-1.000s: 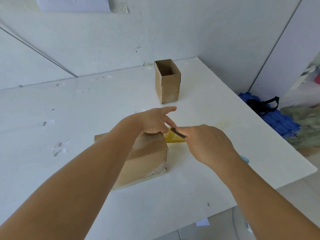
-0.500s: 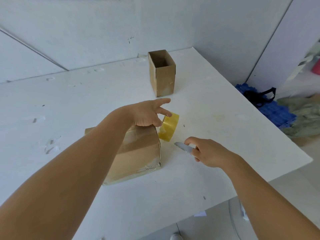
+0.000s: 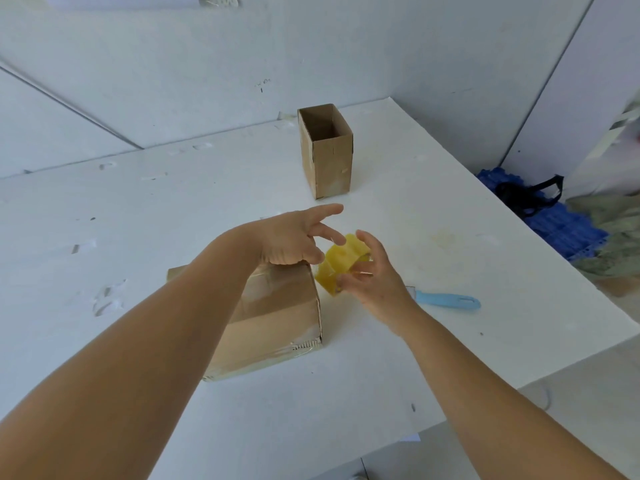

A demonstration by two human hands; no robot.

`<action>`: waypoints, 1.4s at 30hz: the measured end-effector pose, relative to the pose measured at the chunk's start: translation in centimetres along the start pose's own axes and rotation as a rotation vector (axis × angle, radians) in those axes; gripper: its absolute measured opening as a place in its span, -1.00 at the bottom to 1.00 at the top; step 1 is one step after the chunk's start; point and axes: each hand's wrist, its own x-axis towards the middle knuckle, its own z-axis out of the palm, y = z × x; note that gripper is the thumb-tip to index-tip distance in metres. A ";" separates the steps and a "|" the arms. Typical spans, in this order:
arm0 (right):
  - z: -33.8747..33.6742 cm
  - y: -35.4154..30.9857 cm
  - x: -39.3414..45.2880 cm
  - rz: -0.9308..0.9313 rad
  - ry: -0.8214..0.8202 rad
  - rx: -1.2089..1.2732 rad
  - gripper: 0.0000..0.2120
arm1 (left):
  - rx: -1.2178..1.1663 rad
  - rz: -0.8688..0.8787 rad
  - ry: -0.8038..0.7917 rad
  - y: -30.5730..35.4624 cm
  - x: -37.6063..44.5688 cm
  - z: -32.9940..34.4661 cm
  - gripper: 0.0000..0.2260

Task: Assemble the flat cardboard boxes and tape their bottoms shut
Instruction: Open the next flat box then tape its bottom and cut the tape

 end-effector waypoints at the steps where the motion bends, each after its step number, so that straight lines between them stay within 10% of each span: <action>1: 0.7 -0.2 0.3 -0.040 0.043 0.050 -0.40 | -0.011 0.003 -0.001 0.0 0.0 0.0 -0.23; 9: 1.4 -0.1 1.5 -0.174 0.395 -0.050 -0.89 | -0.039 0.028 0.020 -0.1 -0.3 0.4 -0.22; 21: -4.1 -1.6 3.5 -0.331 0.569 -0.411 -0.93 | 0.031 0.023 0.111 -0.1 -0.6 1.1 -0.16; 28: -7.0 2.3 5.3 -0.190 0.313 -0.922 -0.89 | 0.114 0.052 0.150 -0.1 -1.3 1.7 -0.19; 42: -6.0 4.4 5.9 -0.079 0.124 -0.847 -0.87 | 0.504 0.008 0.440 0.1 -2.9 3.3 -0.26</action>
